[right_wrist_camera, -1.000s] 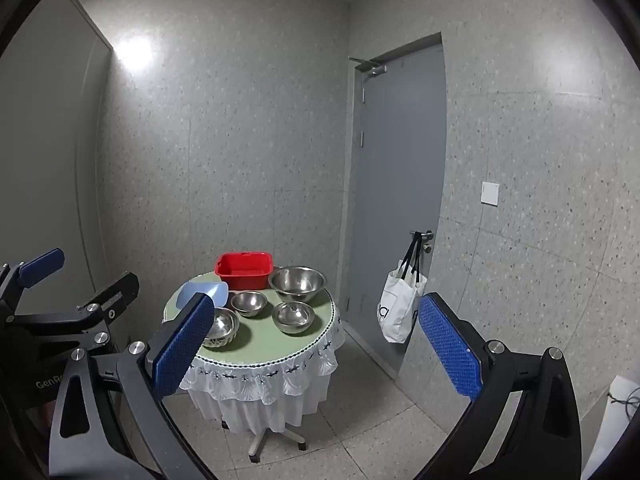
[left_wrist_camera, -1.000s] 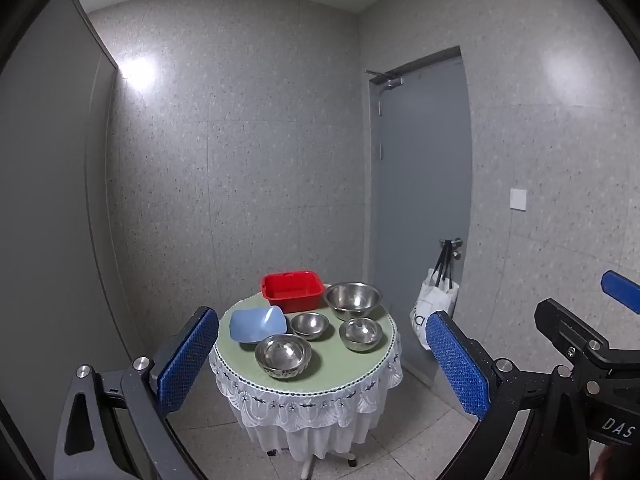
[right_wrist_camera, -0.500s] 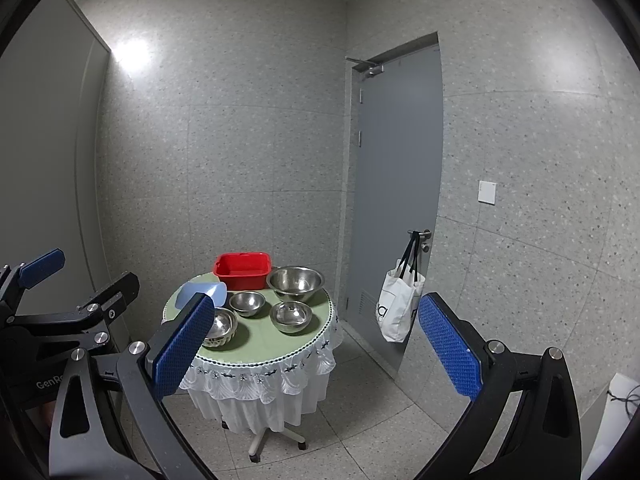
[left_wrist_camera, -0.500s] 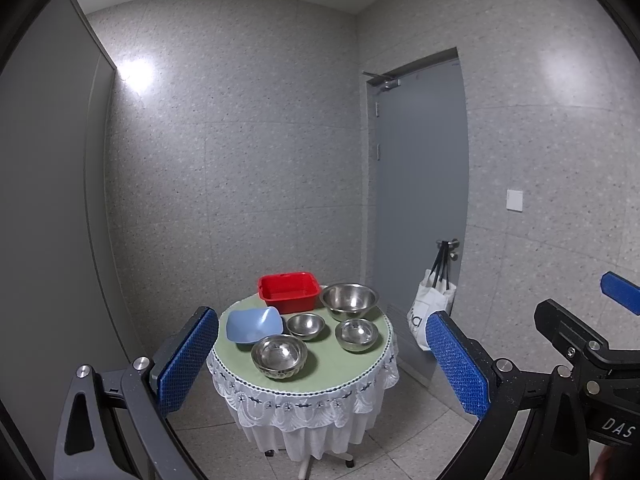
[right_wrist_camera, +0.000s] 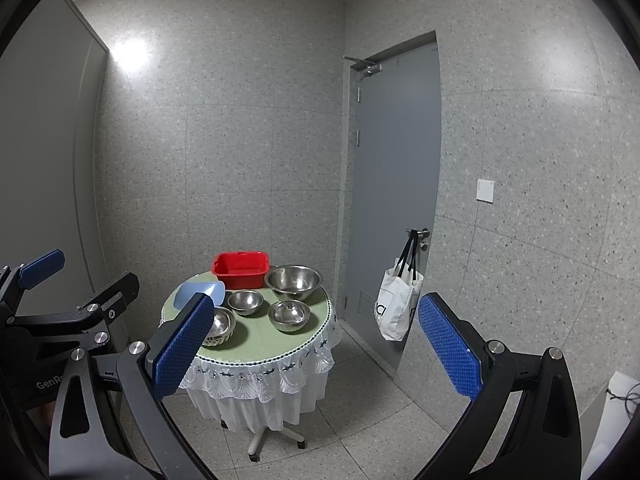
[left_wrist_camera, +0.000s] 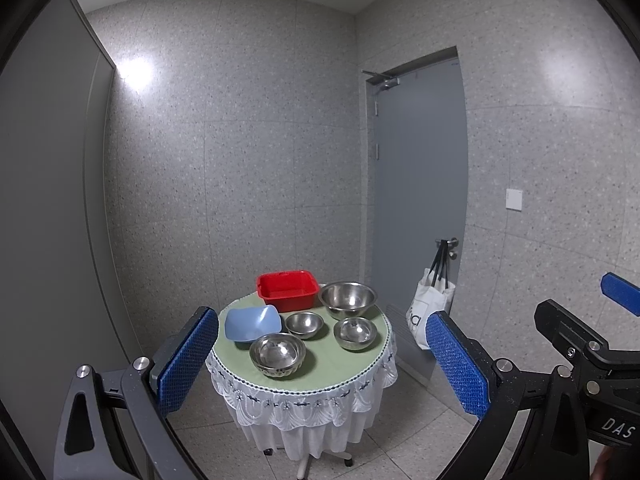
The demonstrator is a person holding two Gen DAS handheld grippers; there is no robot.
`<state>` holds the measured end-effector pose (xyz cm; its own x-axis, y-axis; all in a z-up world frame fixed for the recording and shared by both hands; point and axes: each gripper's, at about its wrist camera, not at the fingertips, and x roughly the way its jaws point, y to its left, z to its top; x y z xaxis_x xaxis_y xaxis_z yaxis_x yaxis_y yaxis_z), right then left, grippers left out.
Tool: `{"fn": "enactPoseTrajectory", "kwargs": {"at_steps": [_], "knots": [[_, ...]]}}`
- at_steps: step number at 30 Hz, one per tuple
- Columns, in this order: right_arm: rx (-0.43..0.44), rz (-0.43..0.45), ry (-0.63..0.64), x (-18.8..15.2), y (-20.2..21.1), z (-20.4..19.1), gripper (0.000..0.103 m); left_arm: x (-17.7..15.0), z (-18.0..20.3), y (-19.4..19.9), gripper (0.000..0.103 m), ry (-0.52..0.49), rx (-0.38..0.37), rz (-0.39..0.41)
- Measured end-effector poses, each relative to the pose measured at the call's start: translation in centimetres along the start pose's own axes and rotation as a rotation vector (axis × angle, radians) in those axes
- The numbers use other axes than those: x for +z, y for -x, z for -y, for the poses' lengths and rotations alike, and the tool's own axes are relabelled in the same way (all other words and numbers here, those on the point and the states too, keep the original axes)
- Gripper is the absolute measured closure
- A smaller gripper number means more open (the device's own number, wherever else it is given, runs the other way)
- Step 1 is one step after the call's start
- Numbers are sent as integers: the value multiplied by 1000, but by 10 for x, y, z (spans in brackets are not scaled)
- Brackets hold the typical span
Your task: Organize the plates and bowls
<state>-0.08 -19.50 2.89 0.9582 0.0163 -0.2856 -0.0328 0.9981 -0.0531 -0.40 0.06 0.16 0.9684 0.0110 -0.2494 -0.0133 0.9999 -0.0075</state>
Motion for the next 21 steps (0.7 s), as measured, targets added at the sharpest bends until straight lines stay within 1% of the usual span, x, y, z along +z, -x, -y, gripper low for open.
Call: {"fn": "enactPoseTrajectory", "kwargs": {"at_steps": [21], "knots": [[-2,-12,-5,2,-1,8,0,1,5,-4,0,-1,-3,-6]]}}
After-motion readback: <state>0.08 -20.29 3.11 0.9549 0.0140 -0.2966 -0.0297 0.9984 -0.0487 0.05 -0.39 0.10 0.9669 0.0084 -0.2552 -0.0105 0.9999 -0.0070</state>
